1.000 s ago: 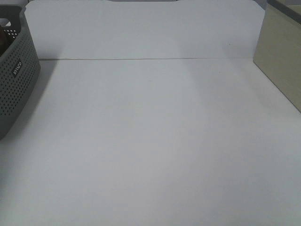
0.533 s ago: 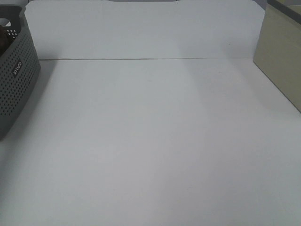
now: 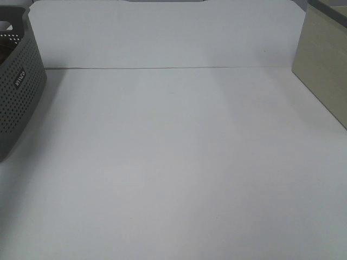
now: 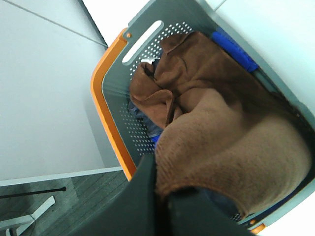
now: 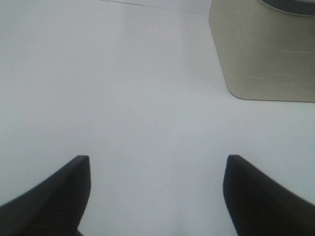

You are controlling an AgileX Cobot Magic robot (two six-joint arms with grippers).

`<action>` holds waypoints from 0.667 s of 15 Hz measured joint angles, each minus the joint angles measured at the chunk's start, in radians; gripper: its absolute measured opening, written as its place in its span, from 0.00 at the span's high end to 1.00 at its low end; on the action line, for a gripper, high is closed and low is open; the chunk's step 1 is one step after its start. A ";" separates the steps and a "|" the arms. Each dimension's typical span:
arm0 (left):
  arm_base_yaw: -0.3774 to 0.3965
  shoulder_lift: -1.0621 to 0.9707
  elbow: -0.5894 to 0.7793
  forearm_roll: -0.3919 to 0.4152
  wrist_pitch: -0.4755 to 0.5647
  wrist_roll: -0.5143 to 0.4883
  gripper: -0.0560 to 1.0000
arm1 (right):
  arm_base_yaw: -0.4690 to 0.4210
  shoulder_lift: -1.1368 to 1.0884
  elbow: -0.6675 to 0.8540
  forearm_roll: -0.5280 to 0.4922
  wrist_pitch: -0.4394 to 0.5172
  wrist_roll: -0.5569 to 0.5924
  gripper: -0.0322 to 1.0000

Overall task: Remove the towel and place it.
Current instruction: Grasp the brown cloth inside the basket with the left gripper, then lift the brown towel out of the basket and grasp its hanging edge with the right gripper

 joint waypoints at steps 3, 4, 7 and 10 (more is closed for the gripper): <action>-0.099 -0.040 -0.018 -0.011 0.001 -0.036 0.95 | 0.000 0.000 0.000 0.000 0.000 0.000 0.26; -0.147 -0.044 -0.040 0.004 0.001 -0.053 0.95 | 0.000 0.000 0.000 0.000 0.000 0.000 0.26; -0.314 -0.047 -0.132 0.099 0.001 -0.154 0.95 | 0.000 0.000 0.000 0.000 0.000 0.000 0.26; -0.494 -0.048 -0.157 0.148 0.001 -0.225 0.95 | 0.000 0.000 0.000 0.000 0.000 0.000 0.26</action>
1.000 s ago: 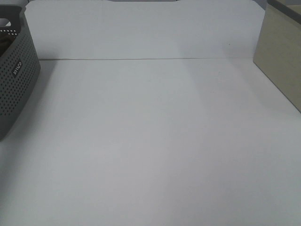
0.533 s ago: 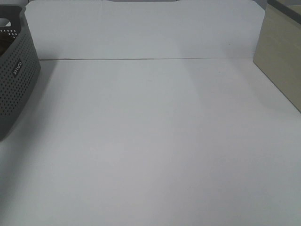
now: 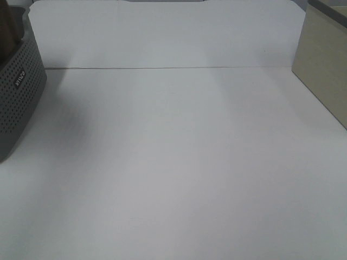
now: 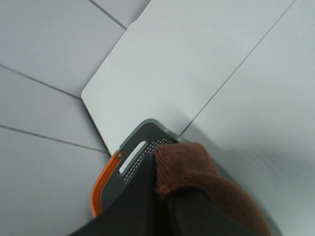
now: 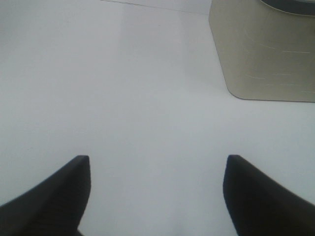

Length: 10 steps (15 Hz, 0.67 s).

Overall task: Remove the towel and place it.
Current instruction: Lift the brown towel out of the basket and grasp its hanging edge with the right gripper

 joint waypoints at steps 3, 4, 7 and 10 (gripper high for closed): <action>-0.132 0.024 -0.004 0.043 -0.002 -0.126 0.95 | 0.000 0.000 0.000 0.008 0.000 0.000 0.26; -0.178 0.044 -0.004 0.059 -0.006 -0.185 0.95 | 0.000 0.000 0.000 0.020 0.000 0.000 0.26; -0.305 0.165 -0.004 0.119 -0.020 -0.282 0.95 | 0.000 0.000 0.000 0.097 0.000 -0.021 0.26; -0.373 0.255 -0.004 0.182 -0.015 -0.287 0.95 | 0.000 0.045 -0.002 0.204 -0.011 -0.079 0.26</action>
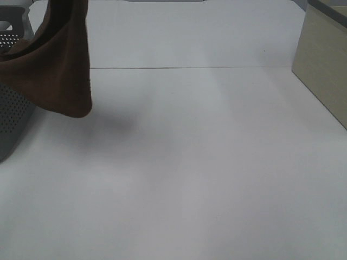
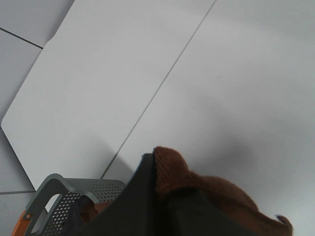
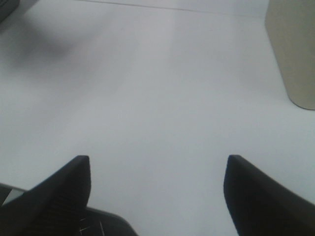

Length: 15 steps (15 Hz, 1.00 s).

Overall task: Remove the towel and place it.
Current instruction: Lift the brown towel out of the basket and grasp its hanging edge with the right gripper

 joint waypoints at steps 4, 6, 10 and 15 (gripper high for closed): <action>-0.049 0.019 0.000 0.018 -0.017 -0.011 0.95 | 0.000 0.229 -0.009 0.220 -0.166 -0.240 0.26; -0.070 0.021 0.000 -0.007 -0.084 -0.029 0.95 | 0.000 0.497 -0.009 0.567 -0.330 -0.643 0.26; -0.072 0.021 0.000 -0.068 -0.156 -0.030 0.95 | 0.000 0.780 -0.009 1.077 -0.310 -1.247 0.26; -0.072 0.021 0.000 -0.137 -0.241 -0.033 0.95 | 0.000 1.155 -0.039 1.442 -0.091 -1.793 0.26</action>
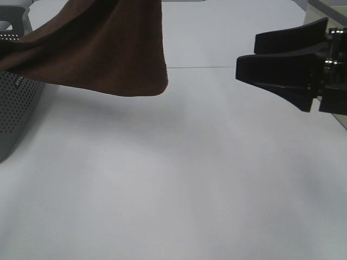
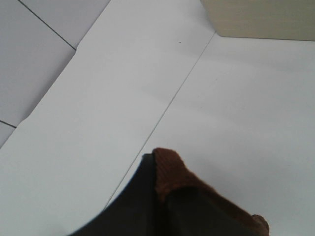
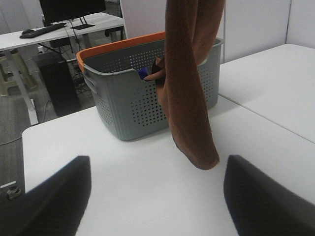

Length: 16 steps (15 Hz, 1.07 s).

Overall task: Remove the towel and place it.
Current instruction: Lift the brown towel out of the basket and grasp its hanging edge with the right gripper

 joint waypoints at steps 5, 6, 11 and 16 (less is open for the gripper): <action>0.000 0.000 0.000 -0.062 -0.061 0.000 0.95 | 0.000 0.327 -0.224 0.022 0.143 -0.048 0.26; 0.000 0.000 0.000 -0.062 -0.064 0.000 0.95 | 0.000 0.368 -0.256 0.023 0.150 -0.046 0.26; 0.000 0.000 0.000 -0.063 -0.067 0.000 0.95 | 0.083 0.507 -0.322 0.024 0.158 -0.038 0.26; 0.000 0.000 0.000 -0.094 -0.075 0.000 0.95 | 0.238 0.559 -0.400 0.024 0.014 -0.038 0.26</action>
